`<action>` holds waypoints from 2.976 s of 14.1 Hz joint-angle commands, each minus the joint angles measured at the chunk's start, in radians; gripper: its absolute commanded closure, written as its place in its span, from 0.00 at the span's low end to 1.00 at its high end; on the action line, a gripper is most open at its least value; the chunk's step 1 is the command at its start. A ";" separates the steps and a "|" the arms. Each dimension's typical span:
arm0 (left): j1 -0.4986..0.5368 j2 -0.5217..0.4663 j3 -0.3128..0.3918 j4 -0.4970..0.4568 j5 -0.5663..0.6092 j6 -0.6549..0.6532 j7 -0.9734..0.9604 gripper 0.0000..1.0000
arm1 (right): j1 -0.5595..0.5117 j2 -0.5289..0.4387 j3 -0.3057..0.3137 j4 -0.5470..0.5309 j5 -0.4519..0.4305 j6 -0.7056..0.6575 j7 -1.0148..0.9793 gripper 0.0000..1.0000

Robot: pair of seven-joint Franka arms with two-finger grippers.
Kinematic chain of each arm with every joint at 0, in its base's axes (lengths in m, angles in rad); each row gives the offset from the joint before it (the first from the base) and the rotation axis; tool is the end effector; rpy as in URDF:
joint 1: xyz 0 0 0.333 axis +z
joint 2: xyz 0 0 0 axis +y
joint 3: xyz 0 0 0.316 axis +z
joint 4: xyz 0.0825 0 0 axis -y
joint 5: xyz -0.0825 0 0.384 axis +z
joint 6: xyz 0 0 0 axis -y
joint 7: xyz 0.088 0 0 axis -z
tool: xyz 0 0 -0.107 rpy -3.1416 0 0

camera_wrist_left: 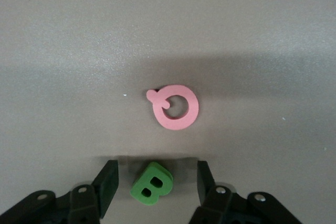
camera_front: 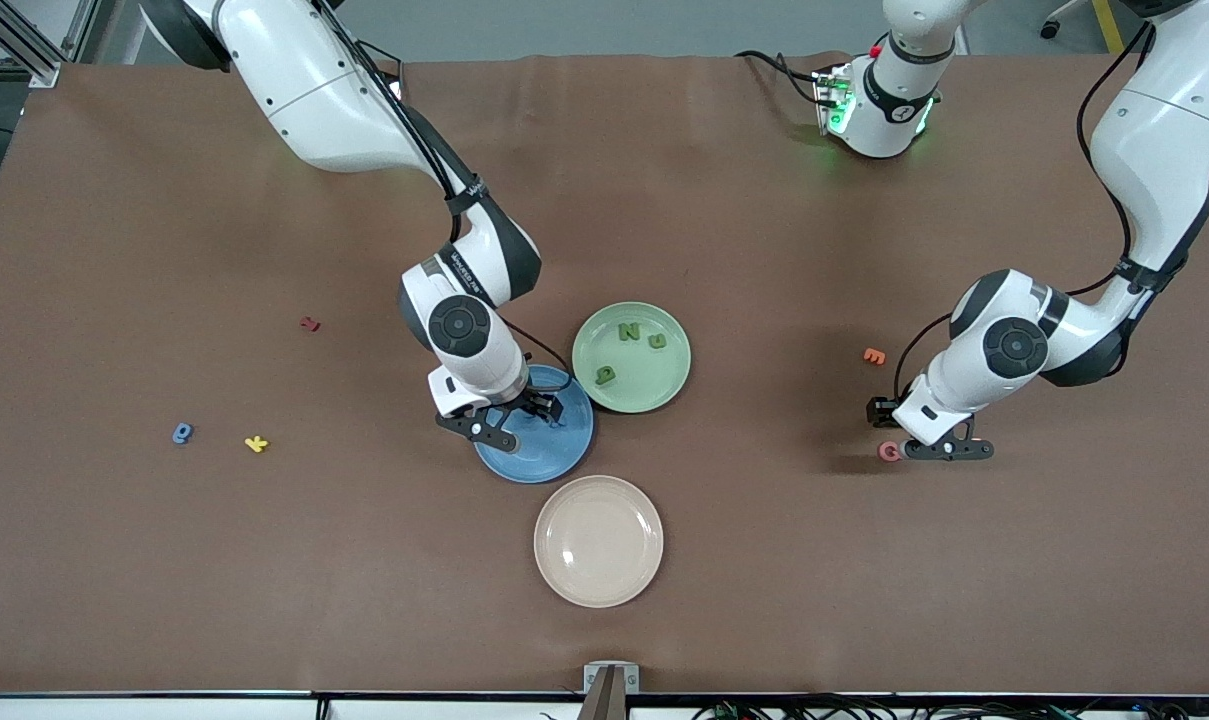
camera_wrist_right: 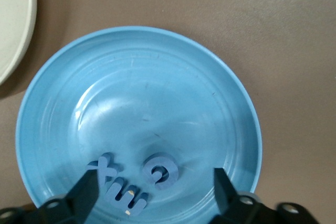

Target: Sort letters by color into matching plates

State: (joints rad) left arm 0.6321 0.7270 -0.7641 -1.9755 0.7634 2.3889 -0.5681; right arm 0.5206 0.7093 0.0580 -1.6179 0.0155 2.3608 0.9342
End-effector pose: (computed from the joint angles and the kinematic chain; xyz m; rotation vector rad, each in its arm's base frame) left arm 0.5967 -0.0656 0.1805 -3.1268 0.0481 0.0002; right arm 0.5854 0.3764 0.2122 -3.0267 0.5837 0.0127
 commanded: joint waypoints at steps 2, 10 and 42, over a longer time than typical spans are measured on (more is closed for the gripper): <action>0.004 0.000 -0.001 -0.003 0.024 0.006 -0.001 0.39 | -0.020 -0.020 0.000 0.001 -0.017 -0.081 -0.018 0.00; 0.004 0.000 0.000 -0.005 0.024 0.006 0.000 0.54 | -0.094 -0.131 0.000 -0.102 -0.020 -0.126 -0.132 0.00; -0.371 0.003 -0.169 0.168 -0.081 -0.246 -0.639 0.90 | -0.866 -0.139 0.002 -0.324 -0.091 0.236 -1.471 0.02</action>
State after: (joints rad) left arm 0.3527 0.7138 -0.9646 -1.8687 0.6992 2.1632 -1.1311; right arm -0.3075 0.5208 0.0382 -1.9940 -0.0600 2.5916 -0.5132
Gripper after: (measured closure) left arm 0.740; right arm 0.013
